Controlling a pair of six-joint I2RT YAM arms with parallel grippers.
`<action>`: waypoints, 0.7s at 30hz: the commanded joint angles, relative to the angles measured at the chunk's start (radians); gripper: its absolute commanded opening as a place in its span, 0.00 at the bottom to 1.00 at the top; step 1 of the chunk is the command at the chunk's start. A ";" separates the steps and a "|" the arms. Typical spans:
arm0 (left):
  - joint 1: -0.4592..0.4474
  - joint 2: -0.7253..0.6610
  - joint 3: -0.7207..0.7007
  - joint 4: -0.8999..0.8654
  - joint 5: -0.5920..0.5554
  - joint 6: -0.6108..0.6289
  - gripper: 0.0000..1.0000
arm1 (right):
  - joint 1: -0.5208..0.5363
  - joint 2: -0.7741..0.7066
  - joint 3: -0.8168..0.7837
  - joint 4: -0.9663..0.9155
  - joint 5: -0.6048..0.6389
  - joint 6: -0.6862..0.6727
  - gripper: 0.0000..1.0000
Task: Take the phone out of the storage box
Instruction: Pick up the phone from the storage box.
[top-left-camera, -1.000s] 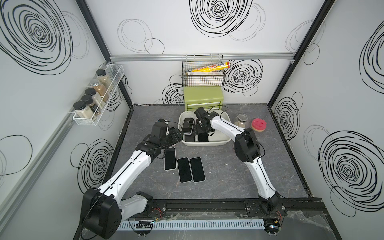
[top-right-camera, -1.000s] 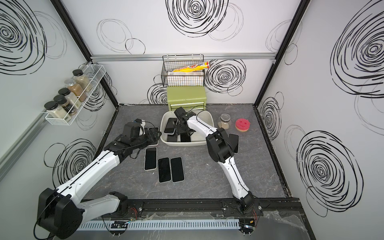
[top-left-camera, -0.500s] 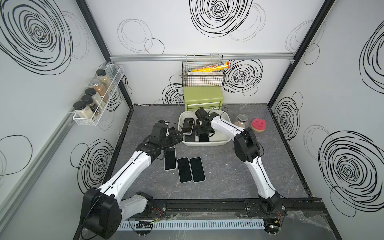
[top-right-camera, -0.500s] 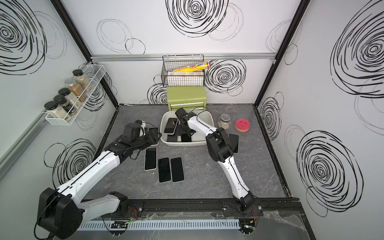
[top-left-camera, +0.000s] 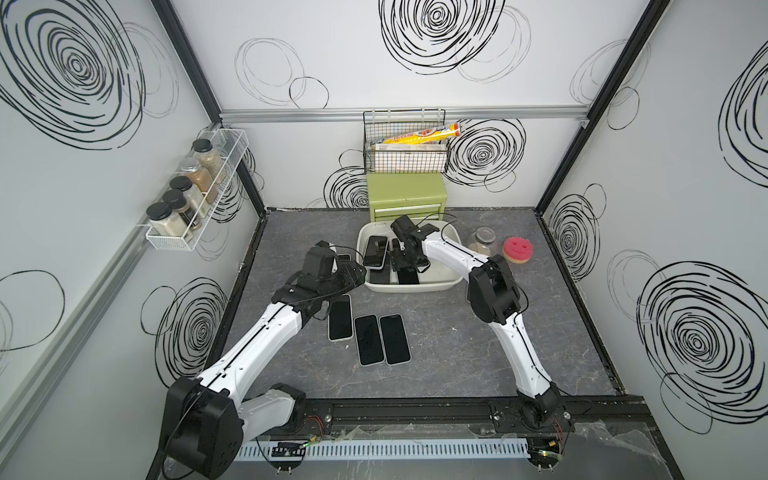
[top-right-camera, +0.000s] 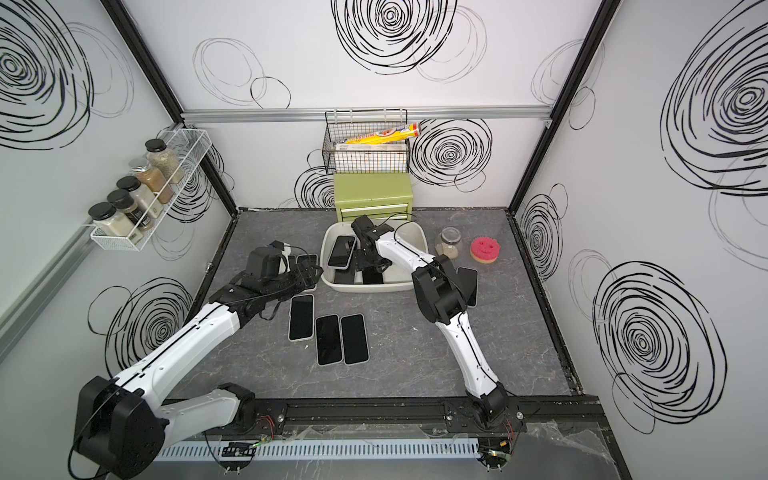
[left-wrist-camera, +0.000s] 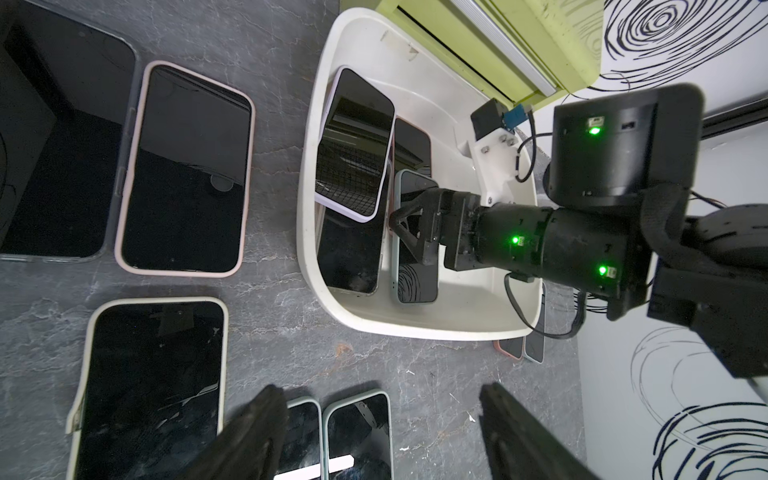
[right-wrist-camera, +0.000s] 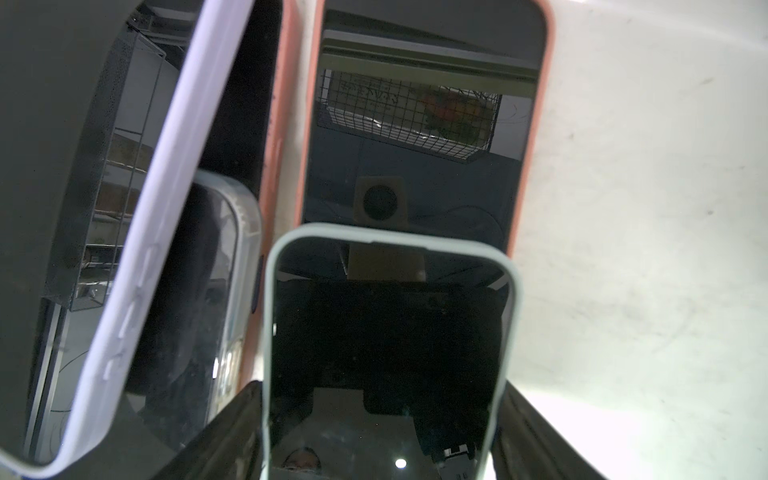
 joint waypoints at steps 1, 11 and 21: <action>0.009 -0.020 -0.011 0.055 0.024 0.011 0.79 | -0.010 -0.003 0.016 -0.014 0.016 0.009 0.22; 0.007 -0.025 -0.042 0.121 0.081 -0.006 0.79 | -0.032 -0.119 0.038 -0.070 -0.004 0.005 0.15; -0.026 -0.016 -0.111 0.269 0.171 -0.047 0.79 | -0.063 -0.183 0.030 -0.091 -0.072 0.012 0.11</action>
